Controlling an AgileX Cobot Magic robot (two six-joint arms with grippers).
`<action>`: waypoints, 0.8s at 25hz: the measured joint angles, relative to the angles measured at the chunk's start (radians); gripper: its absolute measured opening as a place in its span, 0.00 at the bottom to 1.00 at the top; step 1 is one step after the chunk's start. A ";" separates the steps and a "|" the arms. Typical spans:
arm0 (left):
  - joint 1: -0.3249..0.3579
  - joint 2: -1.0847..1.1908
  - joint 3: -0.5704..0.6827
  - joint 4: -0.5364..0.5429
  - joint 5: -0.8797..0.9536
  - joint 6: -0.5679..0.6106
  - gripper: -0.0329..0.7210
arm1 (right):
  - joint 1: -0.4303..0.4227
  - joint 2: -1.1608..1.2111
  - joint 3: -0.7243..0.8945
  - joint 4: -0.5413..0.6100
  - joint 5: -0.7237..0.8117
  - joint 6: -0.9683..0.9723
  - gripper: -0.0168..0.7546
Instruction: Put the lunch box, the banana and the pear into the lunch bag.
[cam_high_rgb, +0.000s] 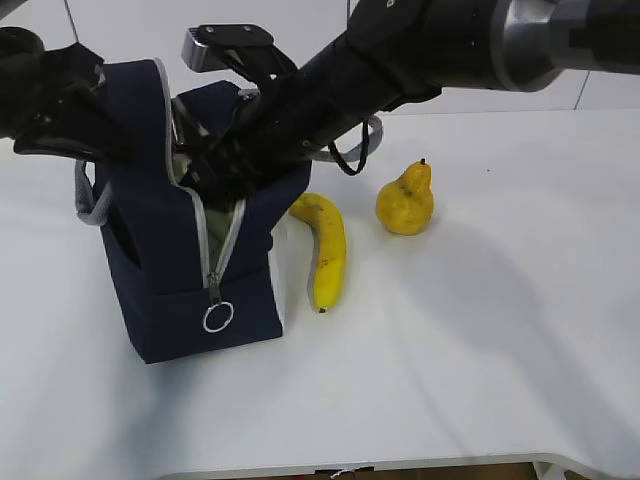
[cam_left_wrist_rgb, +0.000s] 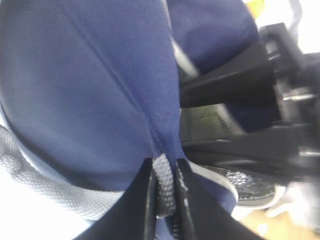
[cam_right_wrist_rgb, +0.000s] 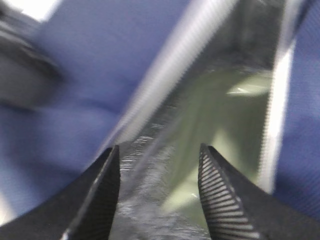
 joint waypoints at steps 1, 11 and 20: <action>0.000 0.000 0.000 0.000 0.000 0.000 0.06 | 0.001 0.000 -0.003 0.008 0.000 -0.002 0.57; 0.000 0.007 0.000 0.053 0.015 0.000 0.06 | 0.002 0.000 -0.097 -0.010 0.122 -0.006 0.57; 0.000 0.007 0.000 0.108 0.001 0.000 0.06 | 0.002 0.000 -0.335 -0.241 0.287 0.072 0.57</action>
